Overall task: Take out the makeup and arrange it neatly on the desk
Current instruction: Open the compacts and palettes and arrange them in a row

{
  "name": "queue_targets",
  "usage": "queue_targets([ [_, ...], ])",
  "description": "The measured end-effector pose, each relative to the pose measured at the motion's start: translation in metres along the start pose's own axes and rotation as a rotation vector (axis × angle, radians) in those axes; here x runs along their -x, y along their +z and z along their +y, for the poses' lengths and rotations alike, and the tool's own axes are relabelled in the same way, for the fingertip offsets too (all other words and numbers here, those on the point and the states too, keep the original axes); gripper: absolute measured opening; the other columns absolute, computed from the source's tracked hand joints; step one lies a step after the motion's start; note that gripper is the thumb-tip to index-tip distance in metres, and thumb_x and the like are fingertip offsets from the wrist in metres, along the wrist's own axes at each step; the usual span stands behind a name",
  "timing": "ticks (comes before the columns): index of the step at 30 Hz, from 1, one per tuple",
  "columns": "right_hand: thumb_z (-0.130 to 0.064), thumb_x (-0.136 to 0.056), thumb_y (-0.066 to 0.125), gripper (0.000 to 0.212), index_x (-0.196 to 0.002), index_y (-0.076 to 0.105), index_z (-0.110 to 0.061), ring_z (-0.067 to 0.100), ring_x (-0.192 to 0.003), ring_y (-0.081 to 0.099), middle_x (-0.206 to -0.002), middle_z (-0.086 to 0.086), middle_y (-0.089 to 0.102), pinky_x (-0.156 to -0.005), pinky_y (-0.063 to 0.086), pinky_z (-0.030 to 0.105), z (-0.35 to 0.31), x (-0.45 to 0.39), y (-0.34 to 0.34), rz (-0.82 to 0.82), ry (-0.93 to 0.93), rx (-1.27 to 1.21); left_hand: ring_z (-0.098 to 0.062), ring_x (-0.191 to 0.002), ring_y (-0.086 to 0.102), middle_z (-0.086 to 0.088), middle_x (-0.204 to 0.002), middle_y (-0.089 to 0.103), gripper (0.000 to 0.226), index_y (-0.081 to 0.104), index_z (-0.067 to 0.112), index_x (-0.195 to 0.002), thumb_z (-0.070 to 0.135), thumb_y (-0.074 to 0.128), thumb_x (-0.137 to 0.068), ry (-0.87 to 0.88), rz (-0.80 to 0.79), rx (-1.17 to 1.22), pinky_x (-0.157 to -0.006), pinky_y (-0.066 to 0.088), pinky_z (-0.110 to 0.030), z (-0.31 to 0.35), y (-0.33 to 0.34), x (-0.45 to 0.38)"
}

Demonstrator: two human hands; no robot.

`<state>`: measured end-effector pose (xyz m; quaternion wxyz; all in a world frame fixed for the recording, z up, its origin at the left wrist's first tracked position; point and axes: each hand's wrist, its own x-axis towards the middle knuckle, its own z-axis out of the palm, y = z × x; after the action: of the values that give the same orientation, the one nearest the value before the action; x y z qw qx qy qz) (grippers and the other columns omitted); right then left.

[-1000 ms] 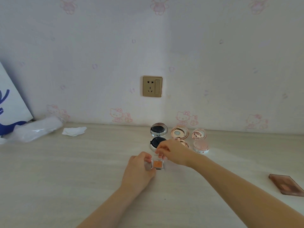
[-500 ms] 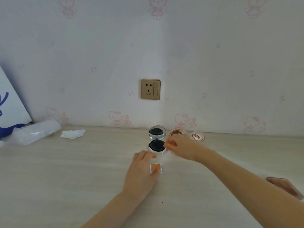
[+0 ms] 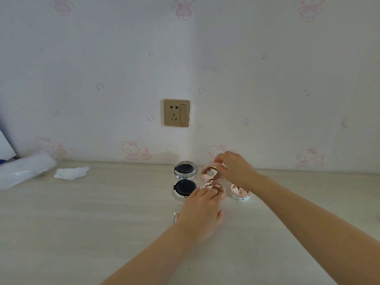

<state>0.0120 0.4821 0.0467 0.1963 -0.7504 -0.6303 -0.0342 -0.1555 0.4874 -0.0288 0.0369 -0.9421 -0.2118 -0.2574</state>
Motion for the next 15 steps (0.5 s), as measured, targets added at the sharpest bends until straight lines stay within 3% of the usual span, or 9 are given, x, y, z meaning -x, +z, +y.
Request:
queue_targets([
  [2,-0.027,-0.098,0.047,0.032,-0.128,0.055,-0.019,0.023,-0.117,0.051,-0.128,0.005,0.055,-0.095,0.044,0.035,0.004,-0.007,0.006,-0.015,0.012,0.041,-0.01,-0.086,0.067,0.011,-0.093,0.071,0.044,0.074,0.024,-0.09,0.043,0.038,-0.074,-0.009,-0.052,-0.034,-0.087,0.053,-0.028,0.0,0.005,-0.002],
  [6,-0.026,-0.099,0.044,0.035,-0.133,0.05,-0.021,0.025,-0.12,0.049,-0.131,0.005,0.052,-0.094,0.046,0.04,0.008,-0.017,0.017,-0.068,0.025,0.106,-0.013,-0.088,0.068,0.009,-0.081,0.072,0.048,0.077,0.02,-0.079,0.044,0.035,-0.077,0.01,-0.101,-0.119,-0.092,0.053,-0.035,-0.003,0.011,-0.004],
  [11,-0.021,-0.1,0.041,0.027,-0.111,0.065,-0.015,0.025,-0.096,0.06,-0.105,0.007,0.065,-0.08,0.054,0.041,0.01,-0.028,0.023,-0.08,0.028,0.165,-0.016,-0.088,0.067,0.005,-0.073,0.072,0.048,0.074,0.016,-0.065,0.04,0.035,-0.079,0.025,-0.073,-0.125,-0.091,0.053,-0.035,-0.004,0.011,-0.007],
  [15,-0.02,-0.097,0.044,0.024,-0.107,0.066,-0.019,0.024,-0.093,0.062,-0.104,0.005,0.068,-0.078,0.055,0.041,0.014,-0.033,0.026,-0.075,0.041,0.161,-0.015,-0.082,0.066,0.005,-0.07,0.071,0.046,0.072,0.017,-0.061,0.038,0.034,-0.079,0.037,-0.064,-0.115,-0.089,0.053,-0.033,-0.004,0.011,-0.01],
])
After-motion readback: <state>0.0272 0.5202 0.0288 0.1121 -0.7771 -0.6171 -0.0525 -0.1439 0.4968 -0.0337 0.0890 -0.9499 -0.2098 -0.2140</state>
